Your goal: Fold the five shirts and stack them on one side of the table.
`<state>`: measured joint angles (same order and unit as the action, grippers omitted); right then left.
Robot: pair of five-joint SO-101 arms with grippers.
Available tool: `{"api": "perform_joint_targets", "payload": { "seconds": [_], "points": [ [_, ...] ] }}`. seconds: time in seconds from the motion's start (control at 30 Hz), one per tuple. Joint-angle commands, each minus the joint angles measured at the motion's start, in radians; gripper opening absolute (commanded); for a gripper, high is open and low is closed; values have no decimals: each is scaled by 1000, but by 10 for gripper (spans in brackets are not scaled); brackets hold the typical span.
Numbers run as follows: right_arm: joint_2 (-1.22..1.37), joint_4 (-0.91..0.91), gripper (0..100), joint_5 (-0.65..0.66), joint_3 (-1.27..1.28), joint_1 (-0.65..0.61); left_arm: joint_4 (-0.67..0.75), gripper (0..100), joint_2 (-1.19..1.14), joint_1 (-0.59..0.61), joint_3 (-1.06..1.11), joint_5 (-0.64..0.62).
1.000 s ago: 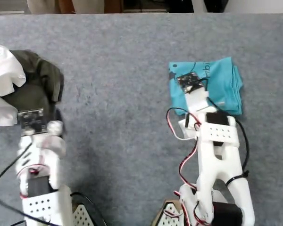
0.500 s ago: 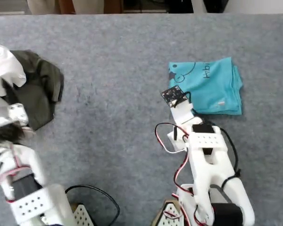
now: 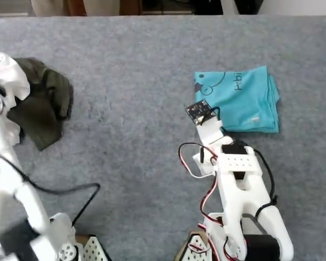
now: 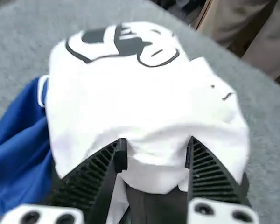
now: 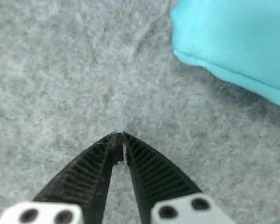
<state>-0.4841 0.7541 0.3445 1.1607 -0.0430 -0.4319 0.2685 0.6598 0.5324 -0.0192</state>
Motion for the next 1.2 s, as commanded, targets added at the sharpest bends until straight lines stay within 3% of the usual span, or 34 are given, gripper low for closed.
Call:
{"api": "perform_joint_targets", "payload": {
  "seconds": [0.0, 0.13, 0.33, 0.57, 0.73, 0.9, 1.03, 1.17],
  "points": [
    [-25, -17, 4, -11, 1, 10, -5, 177, -165, 5, -153, -11],
    [-22, -17, 4, -11, -1, 8, -120, 10, -159, 3, -239, -14],
    [-22, -18, 4, -11, -1, 8, -416, 19, -16, -78, -358, -15],
    [-22, -18, 4, -11, 1, 8, -617, 19, 234, -264, -382, -17],
    [-22, -18, 4, -11, 1, 8, -761, 19, 458, -516, -336, -11],
    [-22, -18, 4, -11, 1, 8, -769, 19, 634, -875, -261, -11],
    [-22, -18, 3, -11, 2, 8, -764, 20, 639, -1128, -152, -11],
    [-28, -18, 3, -11, 2, 15, -760, 74, 581, -1229, -52, -9]
  ]
}}
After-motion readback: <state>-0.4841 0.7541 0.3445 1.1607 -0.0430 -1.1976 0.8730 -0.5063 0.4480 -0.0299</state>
